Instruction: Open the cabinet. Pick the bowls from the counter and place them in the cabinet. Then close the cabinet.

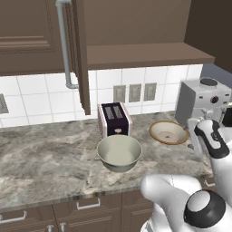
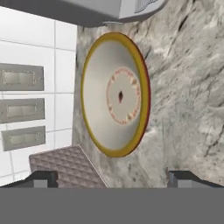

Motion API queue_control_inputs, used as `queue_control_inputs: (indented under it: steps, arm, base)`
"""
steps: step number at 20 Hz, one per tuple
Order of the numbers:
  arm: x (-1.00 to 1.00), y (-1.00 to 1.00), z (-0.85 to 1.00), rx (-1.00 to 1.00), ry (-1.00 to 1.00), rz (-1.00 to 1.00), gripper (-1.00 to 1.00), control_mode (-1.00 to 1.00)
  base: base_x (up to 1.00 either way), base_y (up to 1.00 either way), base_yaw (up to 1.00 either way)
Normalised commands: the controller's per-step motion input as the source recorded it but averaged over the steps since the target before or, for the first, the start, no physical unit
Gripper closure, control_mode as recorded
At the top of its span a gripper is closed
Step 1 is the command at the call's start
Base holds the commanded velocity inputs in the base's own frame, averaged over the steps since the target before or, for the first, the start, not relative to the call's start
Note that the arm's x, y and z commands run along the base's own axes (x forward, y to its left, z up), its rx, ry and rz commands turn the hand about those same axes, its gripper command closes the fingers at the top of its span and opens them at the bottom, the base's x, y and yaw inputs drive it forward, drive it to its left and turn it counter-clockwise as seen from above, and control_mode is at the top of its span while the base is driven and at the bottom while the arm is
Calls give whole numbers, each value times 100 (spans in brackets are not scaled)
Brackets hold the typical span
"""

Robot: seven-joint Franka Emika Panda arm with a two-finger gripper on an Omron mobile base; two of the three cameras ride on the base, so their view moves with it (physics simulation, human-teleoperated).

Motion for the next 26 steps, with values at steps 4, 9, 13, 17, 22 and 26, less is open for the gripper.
queue_control_inputs:
  steps: [4,9,13,17,22,26]
  arm:
    - [51,-9,-23,0,0,0,-100,-100]
    - [47,-9,-30,0,0,0,-100,-100]
    - [37,-16,-37,0,0,0,-100,-100]
    - [9,-38,-38,1,0,0,-100,-100]
    - [0,-49,-19,4,0,0,-100,-100]
    - [10,-17,-24,0,0,0,-100,-100]
  base:
    - [0,0,0]
    - [0,0,0]
    - [0,0,0]
    - [0,0,0]
    - [0,0,0]
    - [0,0,0]
